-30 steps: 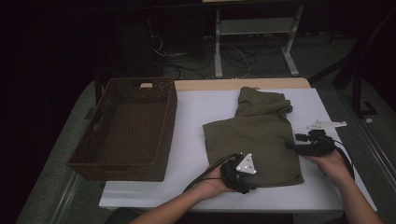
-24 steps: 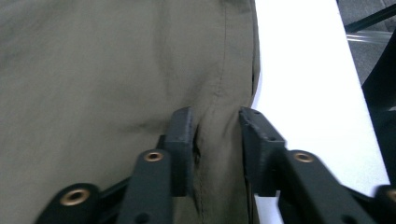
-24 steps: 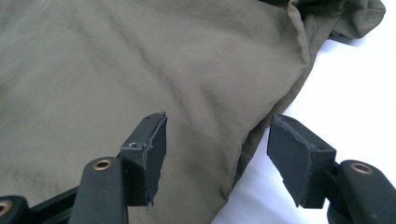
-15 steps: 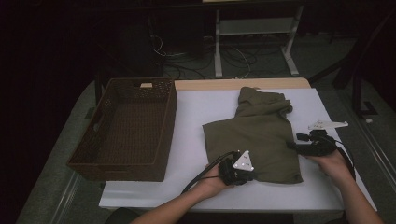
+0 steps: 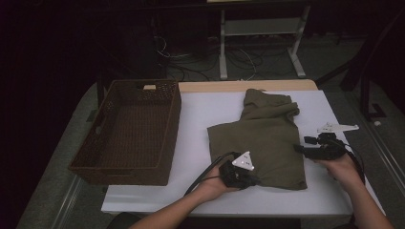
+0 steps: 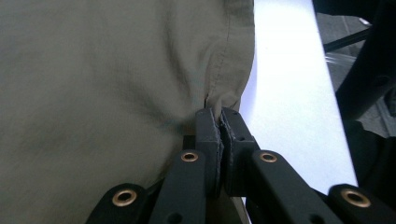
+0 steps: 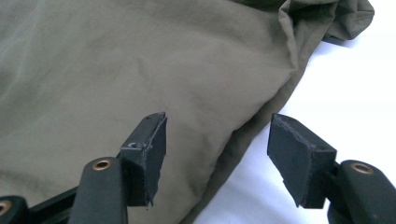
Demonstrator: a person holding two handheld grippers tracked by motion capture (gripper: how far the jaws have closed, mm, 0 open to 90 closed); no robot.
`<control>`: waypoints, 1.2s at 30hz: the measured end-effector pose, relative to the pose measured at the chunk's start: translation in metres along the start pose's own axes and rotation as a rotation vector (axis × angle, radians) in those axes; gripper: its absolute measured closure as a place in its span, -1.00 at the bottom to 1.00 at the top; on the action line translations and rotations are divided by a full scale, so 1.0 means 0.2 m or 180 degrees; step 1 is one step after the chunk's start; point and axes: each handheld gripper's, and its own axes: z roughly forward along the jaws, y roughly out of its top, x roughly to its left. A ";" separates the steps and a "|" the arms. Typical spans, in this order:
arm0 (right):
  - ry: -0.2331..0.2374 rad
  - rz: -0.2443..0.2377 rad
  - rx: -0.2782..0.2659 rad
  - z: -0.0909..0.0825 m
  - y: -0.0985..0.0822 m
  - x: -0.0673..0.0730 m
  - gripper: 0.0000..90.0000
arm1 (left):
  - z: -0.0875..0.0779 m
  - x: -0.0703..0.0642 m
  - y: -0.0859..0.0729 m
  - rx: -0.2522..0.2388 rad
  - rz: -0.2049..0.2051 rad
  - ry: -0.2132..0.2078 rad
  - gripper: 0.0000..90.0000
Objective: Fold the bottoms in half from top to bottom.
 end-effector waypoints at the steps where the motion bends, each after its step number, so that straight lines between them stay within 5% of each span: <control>1: 0.0003 0.0008 -0.0003 0.00 0.00 0.00 -0.17 | -0.01 0.00 0.00 0.0008 -0.0001 -0.0010 0.92; 21: 0.0008 0.0029 -0.0020 -0.01 0.00 -0.01 -0.18 | -0.12 -0.11 -0.06 0.0060 -0.0144 -0.0267 0.92; 36: -0.0007 0.0018 -0.0018 -0.01 0.00 0.00 -0.18 | -0.15 -0.23 -0.08 0.0139 -0.0062 -0.0436 0.92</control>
